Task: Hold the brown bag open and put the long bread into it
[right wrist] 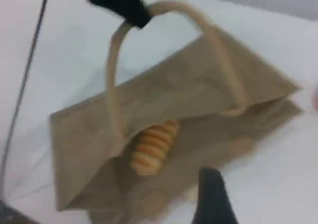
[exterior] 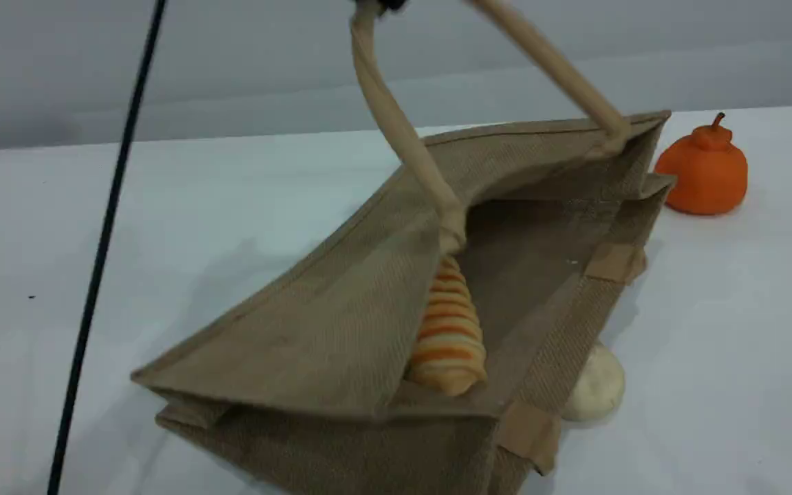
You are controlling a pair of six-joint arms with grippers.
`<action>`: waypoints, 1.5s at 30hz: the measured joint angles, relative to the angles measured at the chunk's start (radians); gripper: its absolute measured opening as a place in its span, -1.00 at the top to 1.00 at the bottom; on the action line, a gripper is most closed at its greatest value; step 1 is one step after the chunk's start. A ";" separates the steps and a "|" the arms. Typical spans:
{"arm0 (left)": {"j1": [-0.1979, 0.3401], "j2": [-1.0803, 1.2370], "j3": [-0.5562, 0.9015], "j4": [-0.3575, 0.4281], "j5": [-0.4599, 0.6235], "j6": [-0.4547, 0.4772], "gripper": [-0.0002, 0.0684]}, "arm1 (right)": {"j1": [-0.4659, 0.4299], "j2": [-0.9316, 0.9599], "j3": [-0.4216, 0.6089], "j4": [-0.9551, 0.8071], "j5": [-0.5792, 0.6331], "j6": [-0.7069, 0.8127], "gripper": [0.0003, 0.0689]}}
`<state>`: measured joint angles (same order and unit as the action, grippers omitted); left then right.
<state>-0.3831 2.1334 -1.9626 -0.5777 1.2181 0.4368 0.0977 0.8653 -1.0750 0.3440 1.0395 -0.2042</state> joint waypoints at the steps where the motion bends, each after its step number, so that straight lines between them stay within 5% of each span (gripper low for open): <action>1: 0.000 0.013 0.003 -0.001 0.000 0.000 0.48 | 0.000 -0.034 0.000 -0.039 0.009 0.026 -0.17; 10: 0.000 0.032 0.088 -0.035 0.002 0.037 -0.06 | 0.000 -0.240 0.000 -0.292 0.153 0.166 -0.17; 16: 0.001 -0.030 0.088 -0.024 0.002 0.038 -0.10 | 0.000 -0.303 0.039 -0.377 0.183 0.204 -0.17; 24: 0.001 -0.237 0.088 -0.021 0.005 0.011 -0.10 | 0.000 -0.450 0.228 -0.367 0.182 0.204 -0.17; 34: -0.085 -0.583 0.087 0.126 0.010 -0.069 -0.11 | 0.000 -0.703 0.521 -0.353 0.102 0.226 -0.17; 41: -0.131 -0.779 0.087 0.279 0.011 -0.217 -0.11 | 0.000 -0.865 0.555 -0.326 0.038 0.230 -0.17; 45: -0.131 -0.860 0.109 0.296 0.005 -0.254 -0.11 | 0.000 -0.867 0.568 -0.289 0.019 0.230 -0.17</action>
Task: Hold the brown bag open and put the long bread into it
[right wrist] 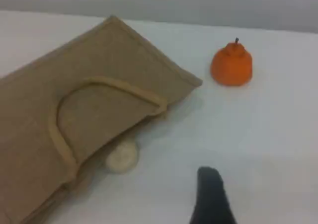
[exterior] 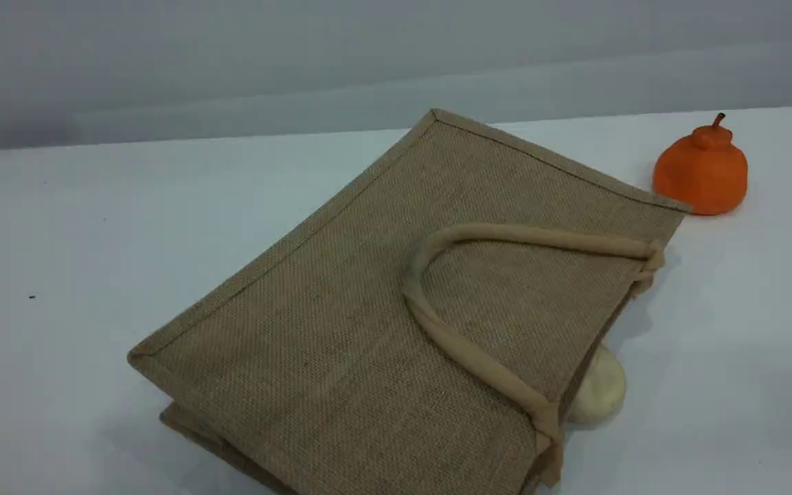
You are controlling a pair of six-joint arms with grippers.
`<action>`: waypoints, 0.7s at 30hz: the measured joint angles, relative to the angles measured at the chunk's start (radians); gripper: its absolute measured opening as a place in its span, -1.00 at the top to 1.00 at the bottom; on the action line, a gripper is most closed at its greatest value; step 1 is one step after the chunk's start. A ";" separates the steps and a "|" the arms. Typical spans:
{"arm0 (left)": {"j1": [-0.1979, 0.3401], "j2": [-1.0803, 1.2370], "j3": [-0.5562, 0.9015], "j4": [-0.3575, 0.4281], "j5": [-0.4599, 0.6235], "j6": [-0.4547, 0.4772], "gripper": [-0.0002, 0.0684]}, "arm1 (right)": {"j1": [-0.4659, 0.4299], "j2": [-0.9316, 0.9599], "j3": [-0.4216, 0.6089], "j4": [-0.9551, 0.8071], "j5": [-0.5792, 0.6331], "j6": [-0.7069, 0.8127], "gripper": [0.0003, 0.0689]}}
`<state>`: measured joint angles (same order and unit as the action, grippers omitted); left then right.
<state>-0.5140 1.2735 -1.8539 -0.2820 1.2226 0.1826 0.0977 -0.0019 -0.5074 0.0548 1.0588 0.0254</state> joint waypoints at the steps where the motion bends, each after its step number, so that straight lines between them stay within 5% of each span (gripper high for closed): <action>1: 0.000 -0.019 0.020 -0.001 0.000 0.000 -0.11 | 0.000 0.000 0.000 -0.001 0.001 0.000 -0.17; 15: 0.002 -0.520 0.647 0.029 -0.002 -0.018 -0.11 | 0.000 0.002 0.000 0.052 0.001 -0.001 -0.17; 21: 0.002 -0.788 0.963 0.088 -0.125 -0.072 -0.11 | 0.000 0.002 0.000 0.052 0.001 -0.001 -0.17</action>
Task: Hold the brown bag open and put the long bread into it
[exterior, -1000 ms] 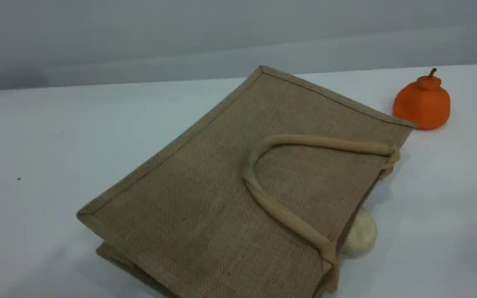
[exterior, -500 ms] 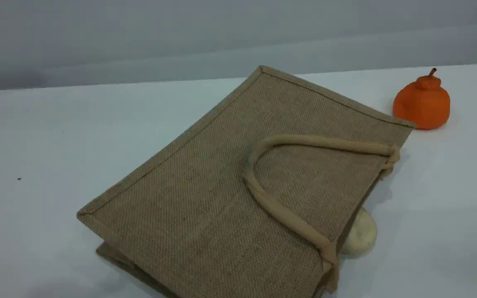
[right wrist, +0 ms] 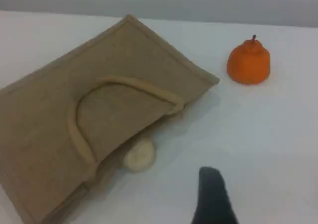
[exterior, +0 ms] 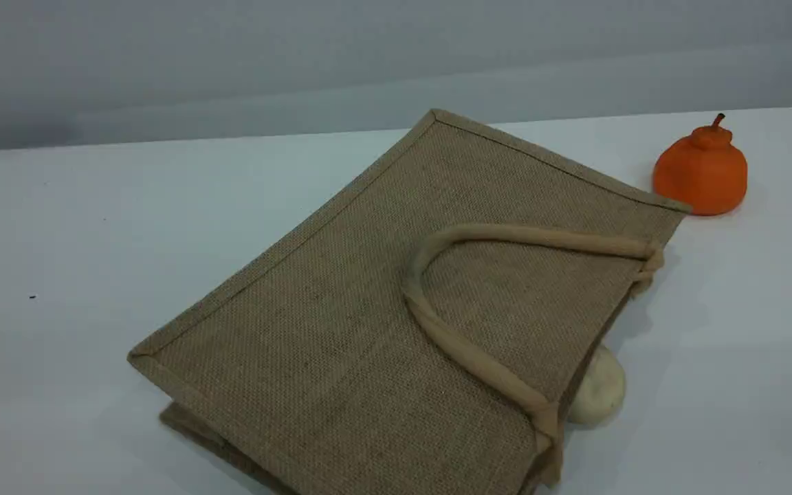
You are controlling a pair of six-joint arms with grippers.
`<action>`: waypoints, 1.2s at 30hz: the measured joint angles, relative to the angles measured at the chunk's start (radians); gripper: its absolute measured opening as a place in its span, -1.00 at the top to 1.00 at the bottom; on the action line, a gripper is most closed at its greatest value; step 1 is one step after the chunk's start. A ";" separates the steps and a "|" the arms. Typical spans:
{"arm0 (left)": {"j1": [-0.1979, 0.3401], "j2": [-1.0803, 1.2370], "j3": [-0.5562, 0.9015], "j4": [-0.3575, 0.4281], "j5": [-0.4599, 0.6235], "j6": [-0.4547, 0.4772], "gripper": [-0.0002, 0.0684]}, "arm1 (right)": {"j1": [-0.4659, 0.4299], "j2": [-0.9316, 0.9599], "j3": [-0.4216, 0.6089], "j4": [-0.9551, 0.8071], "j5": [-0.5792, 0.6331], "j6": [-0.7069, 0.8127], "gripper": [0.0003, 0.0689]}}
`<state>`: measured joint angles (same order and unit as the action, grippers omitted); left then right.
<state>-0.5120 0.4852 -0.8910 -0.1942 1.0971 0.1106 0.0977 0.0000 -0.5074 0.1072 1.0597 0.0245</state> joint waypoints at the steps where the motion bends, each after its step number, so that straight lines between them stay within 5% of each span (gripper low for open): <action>1: 0.000 -0.047 0.052 0.028 -0.013 -0.008 -0.11 | 0.000 0.000 0.000 0.000 0.000 0.000 -0.17; 8: 0.000 -0.310 0.296 0.174 -0.033 -0.120 -0.11 | 0.000 0.000 0.001 0.000 0.000 0.000 -0.17; 22: 0.001 -0.391 0.389 0.170 -0.020 -0.111 -0.11 | -0.001 0.000 0.001 -0.001 0.000 0.000 -0.17; 32: 0.002 -0.399 0.388 0.170 -0.018 -0.111 -0.11 | -0.144 0.000 0.001 0.001 0.000 0.000 -0.17; 36: 0.077 -0.422 0.388 0.169 -0.018 -0.111 -0.11 | -0.138 0.000 0.001 0.002 0.000 0.000 -0.17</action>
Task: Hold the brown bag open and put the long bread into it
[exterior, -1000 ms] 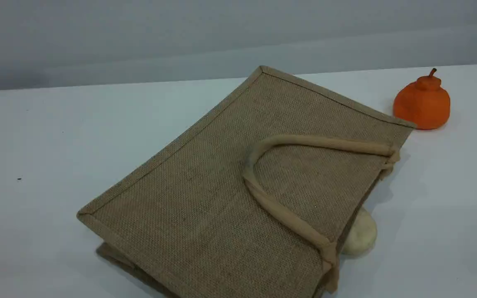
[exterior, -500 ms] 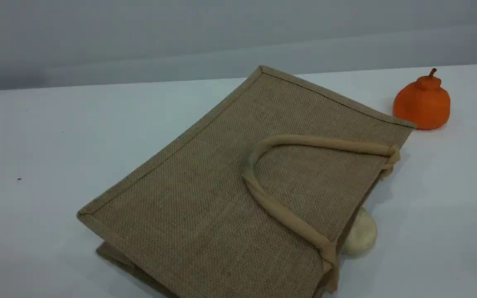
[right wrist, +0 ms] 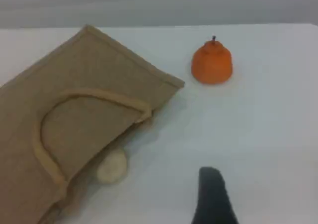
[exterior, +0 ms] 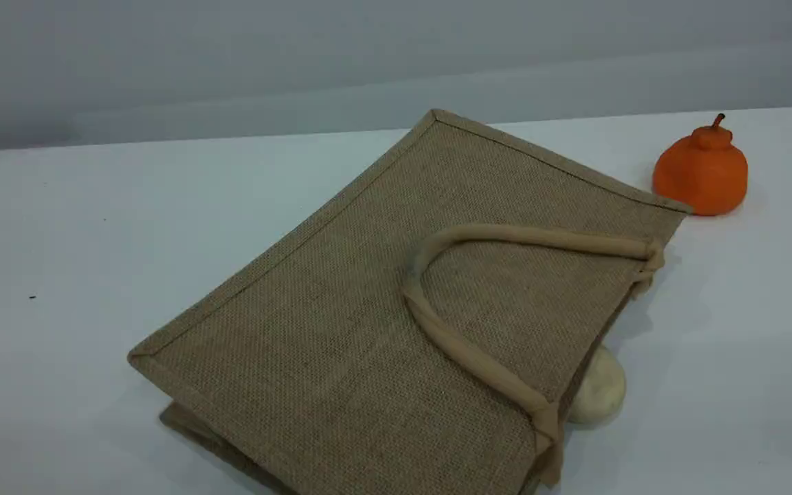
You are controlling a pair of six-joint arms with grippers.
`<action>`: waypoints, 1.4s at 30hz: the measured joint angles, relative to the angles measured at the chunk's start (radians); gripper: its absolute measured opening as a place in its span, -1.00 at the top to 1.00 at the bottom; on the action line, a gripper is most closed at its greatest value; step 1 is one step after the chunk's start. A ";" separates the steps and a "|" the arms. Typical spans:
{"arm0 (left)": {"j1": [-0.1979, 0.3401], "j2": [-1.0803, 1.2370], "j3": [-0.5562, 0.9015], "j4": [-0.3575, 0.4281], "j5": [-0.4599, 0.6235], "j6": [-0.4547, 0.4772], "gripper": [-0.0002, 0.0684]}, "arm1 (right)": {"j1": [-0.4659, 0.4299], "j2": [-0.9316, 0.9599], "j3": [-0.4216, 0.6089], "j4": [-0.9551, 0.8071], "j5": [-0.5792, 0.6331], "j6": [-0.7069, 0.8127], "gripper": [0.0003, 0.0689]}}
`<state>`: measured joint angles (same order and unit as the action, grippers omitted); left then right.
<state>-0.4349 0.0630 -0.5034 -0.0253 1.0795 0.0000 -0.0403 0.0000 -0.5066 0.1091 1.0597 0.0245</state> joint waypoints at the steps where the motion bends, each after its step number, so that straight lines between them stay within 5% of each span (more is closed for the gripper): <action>1: 0.030 0.000 0.000 0.000 0.000 0.000 -0.11 | 0.000 0.000 0.000 0.000 -0.001 0.000 -0.17; 7: 0.276 -0.029 0.000 0.000 0.000 0.000 -0.11 | 0.000 0.000 0.000 0.000 -0.001 0.000 -0.17; 10: 0.333 -0.061 0.000 0.000 0.000 0.000 -0.11 | 0.000 0.000 0.000 0.000 -0.001 0.000 -0.17; 42: 0.333 -0.063 0.000 0.000 0.000 0.000 -0.11 | 0.000 0.000 0.000 0.000 -0.001 0.000 -0.16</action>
